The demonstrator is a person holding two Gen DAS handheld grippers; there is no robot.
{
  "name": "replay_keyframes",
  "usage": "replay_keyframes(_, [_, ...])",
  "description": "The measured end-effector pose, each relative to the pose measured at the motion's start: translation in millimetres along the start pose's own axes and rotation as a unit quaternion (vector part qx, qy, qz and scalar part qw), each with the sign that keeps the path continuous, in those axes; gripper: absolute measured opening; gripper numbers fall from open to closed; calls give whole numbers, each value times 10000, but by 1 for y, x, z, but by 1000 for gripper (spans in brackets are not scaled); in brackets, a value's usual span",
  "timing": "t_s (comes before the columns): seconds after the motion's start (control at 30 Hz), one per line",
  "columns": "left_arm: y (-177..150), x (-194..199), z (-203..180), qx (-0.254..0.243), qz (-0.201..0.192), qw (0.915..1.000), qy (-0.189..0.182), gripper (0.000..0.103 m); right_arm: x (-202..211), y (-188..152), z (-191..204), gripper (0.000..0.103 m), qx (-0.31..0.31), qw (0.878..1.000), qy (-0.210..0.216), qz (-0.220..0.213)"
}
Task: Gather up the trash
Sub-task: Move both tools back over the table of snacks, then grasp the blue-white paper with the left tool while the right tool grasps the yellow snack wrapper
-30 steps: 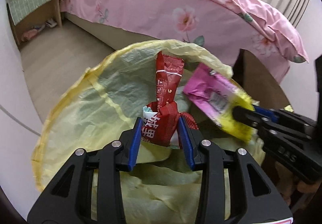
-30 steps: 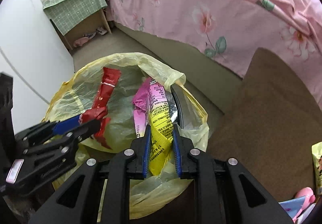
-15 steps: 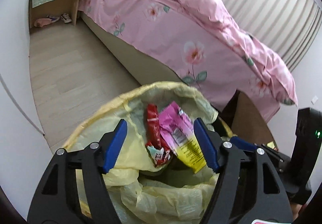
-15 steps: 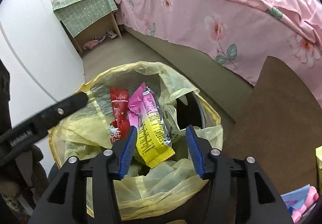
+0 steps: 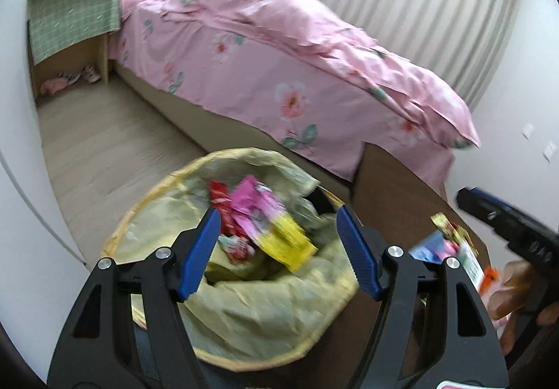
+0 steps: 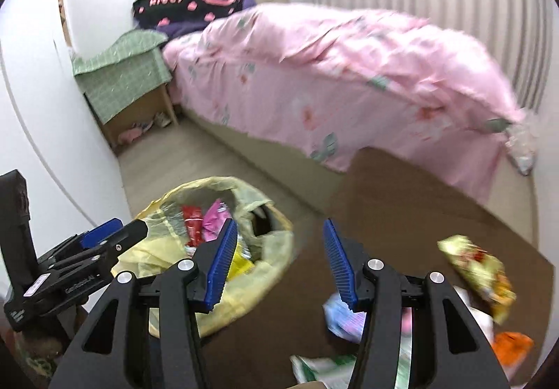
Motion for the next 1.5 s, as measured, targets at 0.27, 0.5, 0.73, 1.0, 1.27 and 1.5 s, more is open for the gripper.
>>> replay_keyframes(0.27, [-39, 26, -101, -1214, -3, 9911, -543, 65, 96, -69, -77, 55, -270, 9951, -842, -446])
replay_keyframes(0.5, [-76, 32, -170, -1944, 257, 9749, -1055, 65, 149, -134, -138, 63, -693, 9881, -1270, -518])
replay_keyframes(0.73, [-109, 26, -199, -2205, 620, 9619, -1490, 65, 175, -206, -182, 63, -1202, 9814, -1484, -186])
replay_keyframes(1.0, [-115, 16, -196, -2225, 698, 9605, -1515, 65, 135, -264, -175, 61, -1727, 9753, -1339, 328])
replay_keyframes(1.27, [-67, -26, -183, -1984, 630, 9635, -1685, 65, 123, -237, -164, 61, -1461, 9779, -1496, 7])
replay_keyframes(1.5, [-68, -102, -200, -1728, 1378, 9652, -1399, 64, 118, -188, -161, 61, -966, 9829, -1548, -227])
Point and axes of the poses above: each gripper's, at about its wrist camera, not at the fingertips, and x roughly against the way its jaws point, z to its left, y to its top, the point moved 9 cm from there along -x, roughly the way its jaws point, and after that the axes turned 2 degrees about z, right-handed, at the moved point
